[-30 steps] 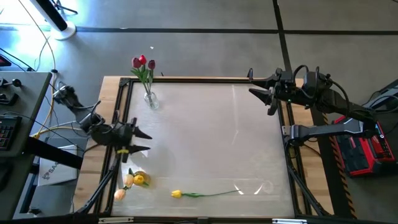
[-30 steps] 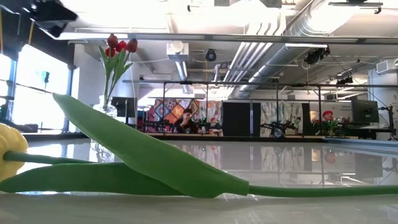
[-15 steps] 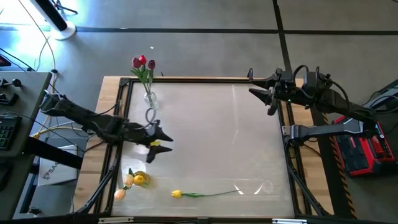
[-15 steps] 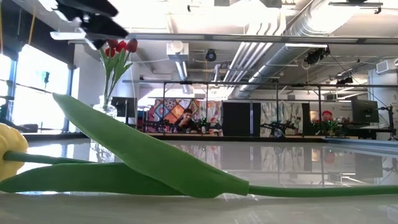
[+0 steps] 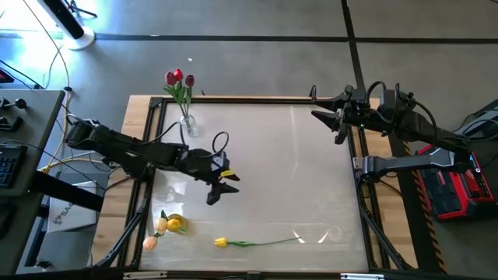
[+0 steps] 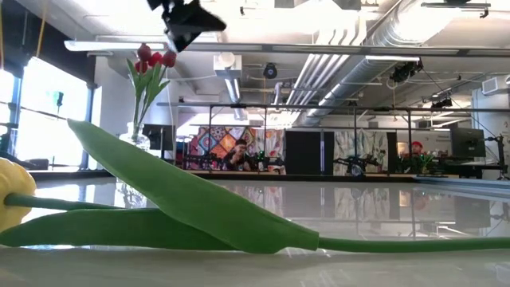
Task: Sort flowers into vase by color
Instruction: Put the yellow flower into the yellow vase
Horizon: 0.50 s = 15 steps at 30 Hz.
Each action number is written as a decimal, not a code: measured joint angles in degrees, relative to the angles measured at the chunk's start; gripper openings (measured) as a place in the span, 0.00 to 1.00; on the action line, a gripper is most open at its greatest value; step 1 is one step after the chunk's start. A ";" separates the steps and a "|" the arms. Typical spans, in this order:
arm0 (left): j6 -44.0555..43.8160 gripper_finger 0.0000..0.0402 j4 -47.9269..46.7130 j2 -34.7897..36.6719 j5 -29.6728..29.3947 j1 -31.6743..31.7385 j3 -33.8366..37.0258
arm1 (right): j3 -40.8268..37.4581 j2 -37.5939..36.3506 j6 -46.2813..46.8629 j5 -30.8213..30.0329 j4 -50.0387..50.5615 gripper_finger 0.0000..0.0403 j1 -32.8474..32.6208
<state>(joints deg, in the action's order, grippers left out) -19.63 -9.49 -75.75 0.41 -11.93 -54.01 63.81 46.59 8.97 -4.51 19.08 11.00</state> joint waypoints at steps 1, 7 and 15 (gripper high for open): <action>0.76 0.46 0.05 -0.12 -0.53 -0.02 -0.53 | 0.00 -0.01 0.00 0.00 -0.01 0.43 0.00; -0.23 0.42 -0.16 0.59 -4.09 -0.02 -1.49 | 0.00 -0.02 0.00 0.00 0.01 0.43 0.00; -2.83 0.23 -0.38 1.86 -4.92 -0.02 -1.51 | 0.00 0.00 0.00 0.00 0.01 0.43 0.00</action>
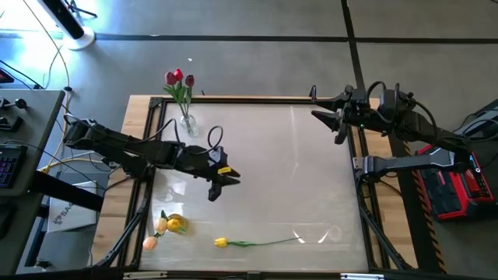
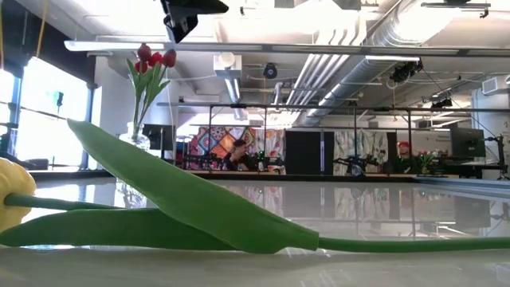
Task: Sort flowers into vase by color
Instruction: Put the yellow flower into the yellow vase
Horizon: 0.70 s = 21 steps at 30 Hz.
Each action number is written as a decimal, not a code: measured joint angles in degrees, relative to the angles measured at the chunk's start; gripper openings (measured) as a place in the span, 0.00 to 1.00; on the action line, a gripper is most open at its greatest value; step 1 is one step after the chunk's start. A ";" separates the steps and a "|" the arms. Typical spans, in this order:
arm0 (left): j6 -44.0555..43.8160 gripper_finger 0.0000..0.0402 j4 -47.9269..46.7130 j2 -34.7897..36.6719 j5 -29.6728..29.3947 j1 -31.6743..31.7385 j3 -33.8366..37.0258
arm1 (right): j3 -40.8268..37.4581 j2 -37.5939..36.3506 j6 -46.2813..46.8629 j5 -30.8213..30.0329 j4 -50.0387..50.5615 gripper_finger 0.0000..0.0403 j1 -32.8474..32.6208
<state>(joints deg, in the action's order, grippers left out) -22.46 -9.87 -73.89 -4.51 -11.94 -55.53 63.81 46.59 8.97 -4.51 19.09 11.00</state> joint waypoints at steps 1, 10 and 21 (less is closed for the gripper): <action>-0.34 0.19 0.26 0.03 -0.02 0.00 0.00 | 0.00 -0.02 0.00 0.00 0.00 0.43 0.00; -5.57 0.02 -1.98 0.02 0.84 0.00 0.00 | 0.00 0.00 0.00 0.00 -0.21 0.43 0.00; -7.23 0.00 -8.57 0.03 -0.72 0.00 0.00 | 0.00 -0.01 16.67 0.50 -2.65 0.43 -0.12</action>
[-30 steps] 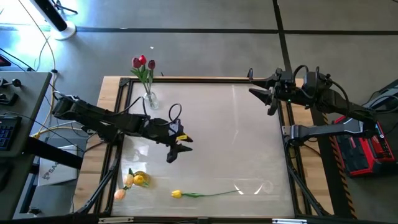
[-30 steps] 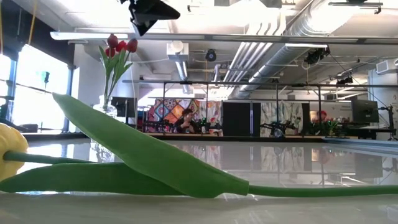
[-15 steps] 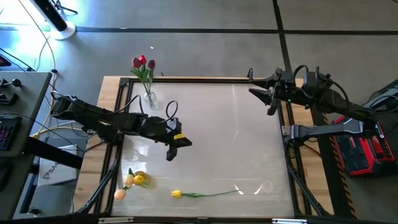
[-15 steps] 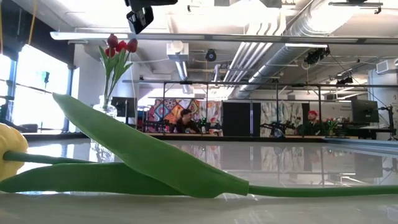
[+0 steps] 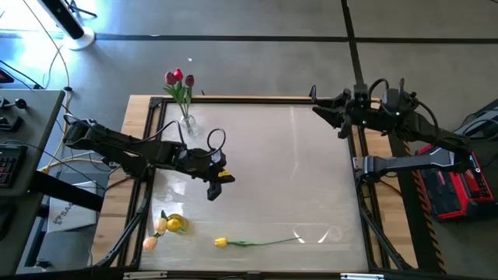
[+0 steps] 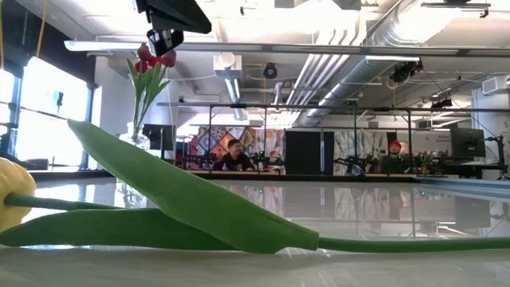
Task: Sort flowers into vase by color
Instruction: Put the yellow flower into the yellow vase
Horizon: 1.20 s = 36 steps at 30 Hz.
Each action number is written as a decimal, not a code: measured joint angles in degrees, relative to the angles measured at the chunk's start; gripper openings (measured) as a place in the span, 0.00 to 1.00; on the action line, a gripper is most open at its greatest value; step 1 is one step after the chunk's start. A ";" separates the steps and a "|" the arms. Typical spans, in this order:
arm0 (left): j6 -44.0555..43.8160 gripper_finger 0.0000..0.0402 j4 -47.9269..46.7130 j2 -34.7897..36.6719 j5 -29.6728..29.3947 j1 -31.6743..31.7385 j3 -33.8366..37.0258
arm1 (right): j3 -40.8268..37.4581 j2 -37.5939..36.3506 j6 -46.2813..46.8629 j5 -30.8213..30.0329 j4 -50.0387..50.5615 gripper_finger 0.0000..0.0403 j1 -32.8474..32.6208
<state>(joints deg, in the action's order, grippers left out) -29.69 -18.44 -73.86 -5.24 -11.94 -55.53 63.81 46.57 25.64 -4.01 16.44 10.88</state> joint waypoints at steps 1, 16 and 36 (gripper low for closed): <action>0.40 0.00 0.00 -0.01 0.00 0.06 0.00 | 0.00 0.01 2.74 0.75 0.56 0.43 -0.14; 3.69 0.00 -3.11 1.92 5.86 5.62 0.02 | 0.02 20.34 17.50 0.09 1.33 0.43 -9.01; 7.38 0.00 -26.30 10.94 1.99 5.55 0.04 | 0.62 55.28 31.33 5.65 -15.32 0.40 -21.73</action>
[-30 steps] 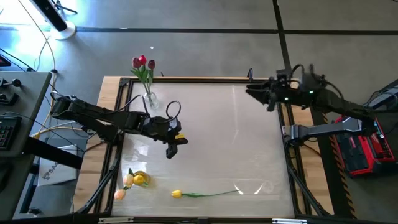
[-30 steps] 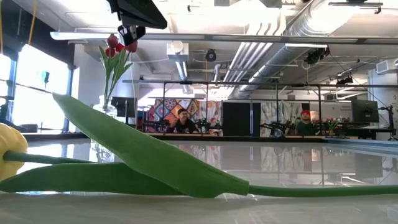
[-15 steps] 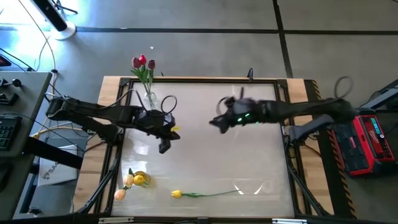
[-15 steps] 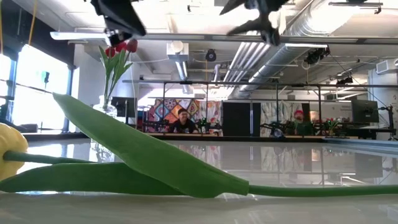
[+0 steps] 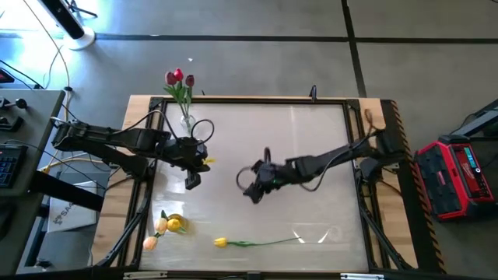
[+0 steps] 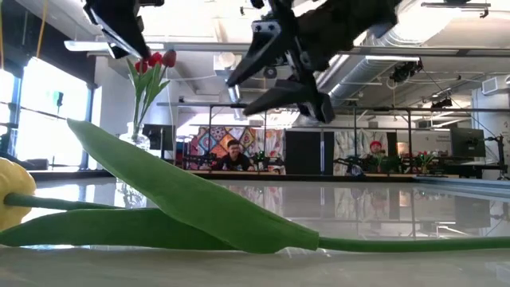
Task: Sort flowers into vase by color
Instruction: Put the yellow flower into the yellow vase
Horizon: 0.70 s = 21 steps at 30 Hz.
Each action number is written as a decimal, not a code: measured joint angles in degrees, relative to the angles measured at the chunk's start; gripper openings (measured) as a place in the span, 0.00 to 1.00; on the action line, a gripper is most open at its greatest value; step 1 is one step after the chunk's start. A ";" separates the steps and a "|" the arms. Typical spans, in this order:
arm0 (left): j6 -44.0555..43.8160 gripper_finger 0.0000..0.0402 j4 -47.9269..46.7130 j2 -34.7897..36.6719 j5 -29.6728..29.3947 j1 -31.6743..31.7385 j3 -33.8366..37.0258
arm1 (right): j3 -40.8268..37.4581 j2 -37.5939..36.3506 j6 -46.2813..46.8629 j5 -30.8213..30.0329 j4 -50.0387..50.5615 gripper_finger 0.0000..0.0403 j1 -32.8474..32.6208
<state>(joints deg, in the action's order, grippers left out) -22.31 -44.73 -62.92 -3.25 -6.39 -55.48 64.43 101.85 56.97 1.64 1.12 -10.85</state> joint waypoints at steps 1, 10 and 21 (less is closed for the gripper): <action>0.02 0.00 -0.77 0.04 0.00 0.00 0.00 | 0.22 0.86 0.00 -0.02 -0.01 0.39 -1.12; 1.92 0.00 -5.57 0.24 0.00 0.00 0.04 | 1.99 4.23 0.15 -3.75 4.73 0.27 -12.80; 1.53 0.00 -5.57 0.24 0.02 0.00 0.04 | 2.09 4.40 -20.00 -14.53 6.56 0.26 -23.48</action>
<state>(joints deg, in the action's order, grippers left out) -20.77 -50.30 -62.67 -3.22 -6.39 -55.44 66.52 106.26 36.97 -12.88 7.68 -34.33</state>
